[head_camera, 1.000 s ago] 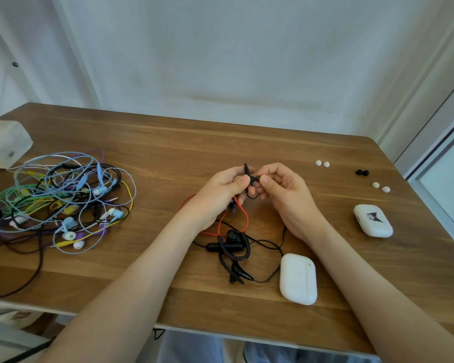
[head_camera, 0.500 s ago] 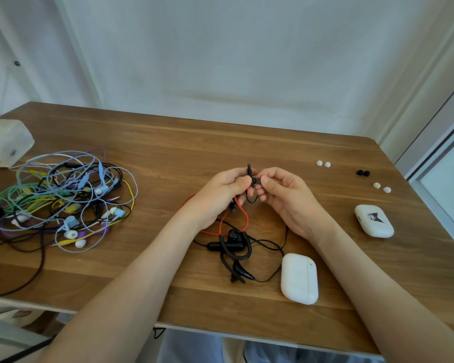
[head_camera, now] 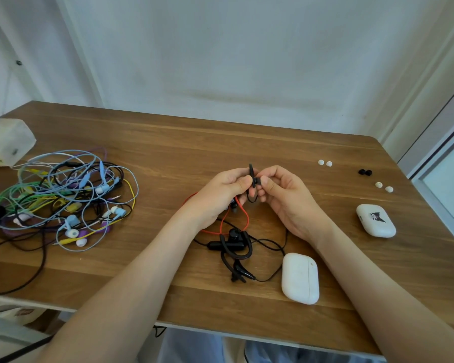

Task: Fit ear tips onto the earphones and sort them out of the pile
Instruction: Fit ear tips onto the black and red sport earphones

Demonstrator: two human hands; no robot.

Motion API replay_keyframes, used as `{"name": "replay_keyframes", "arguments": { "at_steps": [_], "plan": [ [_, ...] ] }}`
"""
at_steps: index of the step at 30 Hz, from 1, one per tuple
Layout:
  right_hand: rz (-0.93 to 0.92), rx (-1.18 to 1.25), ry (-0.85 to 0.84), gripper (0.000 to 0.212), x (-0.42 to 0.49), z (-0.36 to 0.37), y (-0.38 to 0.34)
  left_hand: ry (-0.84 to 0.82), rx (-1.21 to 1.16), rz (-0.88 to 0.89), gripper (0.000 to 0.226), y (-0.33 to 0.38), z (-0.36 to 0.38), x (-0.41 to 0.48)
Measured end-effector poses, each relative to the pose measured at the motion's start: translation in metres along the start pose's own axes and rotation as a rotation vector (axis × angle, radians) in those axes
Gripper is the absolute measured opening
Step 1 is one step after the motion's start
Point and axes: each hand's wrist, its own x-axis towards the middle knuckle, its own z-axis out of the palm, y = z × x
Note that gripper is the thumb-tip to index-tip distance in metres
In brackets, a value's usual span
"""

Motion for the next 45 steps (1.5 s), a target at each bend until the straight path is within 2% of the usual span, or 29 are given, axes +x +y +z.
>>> {"name": "replay_keyframes", "arguments": {
  "at_steps": [6,18,26,33,45],
  "plan": [
    [-0.009,-0.166,0.03,0.013,-0.001,-0.002,0.002,-0.018,0.034,-0.019,0.025,-0.001,-0.002,0.001],
    [0.022,-0.13,0.087,0.019,0.0,0.0,0.001,0.006,0.048,-0.042,0.028,0.0,0.0,0.002],
    [0.023,-0.164,0.165,0.013,0.0,0.003,0.003,0.034,0.02,-0.057,0.029,0.004,0.002,0.001],
    [-0.122,-0.425,0.301,0.025,-0.004,0.012,0.001,0.077,-0.016,-0.083,0.023,0.004,0.002,0.001],
    [-0.022,-0.239,0.195,0.013,-0.001,0.002,0.002,0.034,-0.002,-0.091,0.028,0.005,0.002,0.002]
  ]
}}
